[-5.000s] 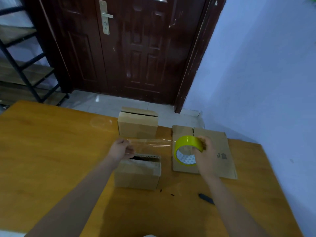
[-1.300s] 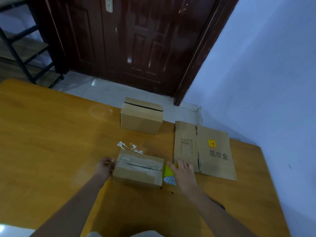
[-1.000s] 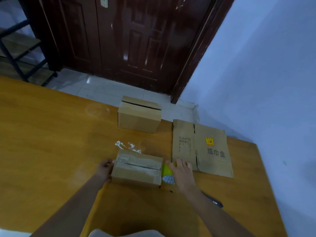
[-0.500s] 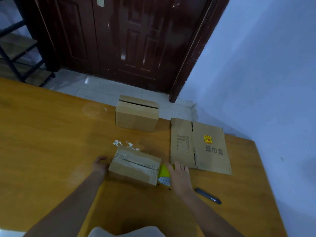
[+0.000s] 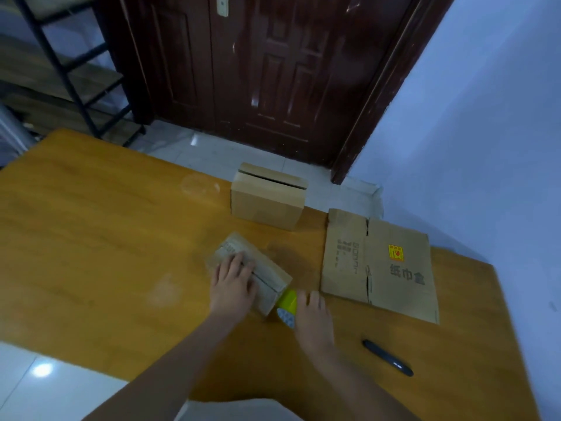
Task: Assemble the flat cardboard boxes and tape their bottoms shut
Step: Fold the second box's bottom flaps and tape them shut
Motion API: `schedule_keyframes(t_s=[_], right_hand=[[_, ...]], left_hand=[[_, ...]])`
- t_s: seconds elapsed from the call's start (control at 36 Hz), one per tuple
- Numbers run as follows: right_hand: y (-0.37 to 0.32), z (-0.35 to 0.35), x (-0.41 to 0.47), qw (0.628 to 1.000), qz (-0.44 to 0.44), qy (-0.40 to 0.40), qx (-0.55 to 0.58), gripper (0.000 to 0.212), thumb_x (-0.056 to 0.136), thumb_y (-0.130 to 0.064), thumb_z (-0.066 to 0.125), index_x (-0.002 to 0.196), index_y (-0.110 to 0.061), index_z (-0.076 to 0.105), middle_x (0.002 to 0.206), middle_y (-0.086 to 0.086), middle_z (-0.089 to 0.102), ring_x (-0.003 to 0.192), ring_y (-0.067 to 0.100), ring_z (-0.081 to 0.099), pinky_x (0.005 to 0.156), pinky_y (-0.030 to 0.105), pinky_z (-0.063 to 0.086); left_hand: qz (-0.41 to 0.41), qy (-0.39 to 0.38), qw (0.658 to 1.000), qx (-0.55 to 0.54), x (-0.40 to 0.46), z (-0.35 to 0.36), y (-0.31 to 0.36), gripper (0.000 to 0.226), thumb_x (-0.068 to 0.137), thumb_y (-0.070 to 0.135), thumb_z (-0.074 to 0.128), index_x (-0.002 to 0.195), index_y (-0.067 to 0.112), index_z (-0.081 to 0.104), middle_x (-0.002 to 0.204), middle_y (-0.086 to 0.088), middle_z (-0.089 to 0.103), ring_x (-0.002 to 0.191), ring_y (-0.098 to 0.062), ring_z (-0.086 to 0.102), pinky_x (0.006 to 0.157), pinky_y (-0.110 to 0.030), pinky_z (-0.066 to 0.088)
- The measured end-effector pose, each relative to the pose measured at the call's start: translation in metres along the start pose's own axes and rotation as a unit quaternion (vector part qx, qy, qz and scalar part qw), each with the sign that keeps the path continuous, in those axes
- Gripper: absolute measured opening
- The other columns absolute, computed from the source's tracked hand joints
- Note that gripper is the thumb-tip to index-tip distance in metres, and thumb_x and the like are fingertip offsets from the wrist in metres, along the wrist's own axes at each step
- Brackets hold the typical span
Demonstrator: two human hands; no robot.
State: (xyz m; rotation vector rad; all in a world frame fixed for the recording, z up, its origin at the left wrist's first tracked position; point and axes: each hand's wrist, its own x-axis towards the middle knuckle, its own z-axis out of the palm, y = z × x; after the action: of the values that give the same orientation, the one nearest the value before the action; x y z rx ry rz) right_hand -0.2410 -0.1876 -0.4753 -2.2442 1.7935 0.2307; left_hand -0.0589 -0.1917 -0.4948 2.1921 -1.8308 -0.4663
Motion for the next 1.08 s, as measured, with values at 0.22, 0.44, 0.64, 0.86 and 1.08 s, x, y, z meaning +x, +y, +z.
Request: schedule_keyframes(t_s=[0.22,0.44,0.64,0.86,1.08], right_hand=[[-0.003,-0.002,0.006,0.998,-0.028,0.003,-0.060,0.050,0.088,-0.011,0.062,0.133,-0.003,0.041,0.115,0.022,0.049,0.097,0.037,0.057,0.081,0.040,0.051],[0.004,0.038,0.016,0.998,-0.055,-0.003,-0.038,0.064,0.035,-0.018,0.092,0.079,-0.004,0.048,0.057,0.013,0.054,0.040,0.026,0.054,0.037,0.028,0.045],[0.033,0.032,0.001,0.983,-0.055,-0.131,0.112,0.065,0.093,-0.030,0.055,0.145,-0.014,0.021,0.137,0.010,0.040,0.117,0.027,0.050,0.088,0.037,0.045],[0.056,0.028,-0.004,0.885,-0.012,-0.174,0.432,0.041,0.089,-0.039,0.062,0.124,-0.020,0.051,0.106,-0.003,0.062,0.098,0.014,0.060,0.083,0.030,0.047],[0.057,0.033,0.010,0.802,0.013,-0.178,0.571,0.016,0.094,-0.017,0.056,0.080,-0.022,0.062,0.058,-0.014,0.062,0.053,-0.006,0.055,0.054,0.014,0.045]], left_hand=[[-0.022,-0.040,0.998,0.052,-0.003,0.012,0.009,0.097,0.073,0.071,-0.025,0.152,0.025,0.007,0.160,-0.001,-0.002,0.146,-0.021,-0.010,0.115,-0.040,-0.010],[-0.043,-0.048,0.995,0.082,0.000,0.021,0.024,0.087,0.078,0.063,-0.016,0.152,0.023,0.002,0.160,-0.001,-0.004,0.146,-0.023,-0.010,0.116,-0.044,-0.008],[-0.037,-0.041,0.996,0.074,0.002,0.024,0.020,0.083,0.081,0.063,-0.011,0.152,0.024,0.004,0.159,0.001,-0.005,0.146,-0.022,-0.012,0.116,-0.043,-0.008],[-0.047,-0.025,0.995,0.083,0.014,0.020,0.018,0.082,0.082,0.064,-0.010,0.152,0.024,0.006,0.160,0.000,-0.002,0.146,-0.022,-0.008,0.116,-0.044,-0.004],[-0.075,-0.044,0.992,0.089,0.025,0.016,0.020,0.061,0.098,0.052,0.013,0.151,0.029,-0.005,0.159,0.006,-0.012,0.145,-0.018,-0.015,0.117,-0.043,-0.006]])
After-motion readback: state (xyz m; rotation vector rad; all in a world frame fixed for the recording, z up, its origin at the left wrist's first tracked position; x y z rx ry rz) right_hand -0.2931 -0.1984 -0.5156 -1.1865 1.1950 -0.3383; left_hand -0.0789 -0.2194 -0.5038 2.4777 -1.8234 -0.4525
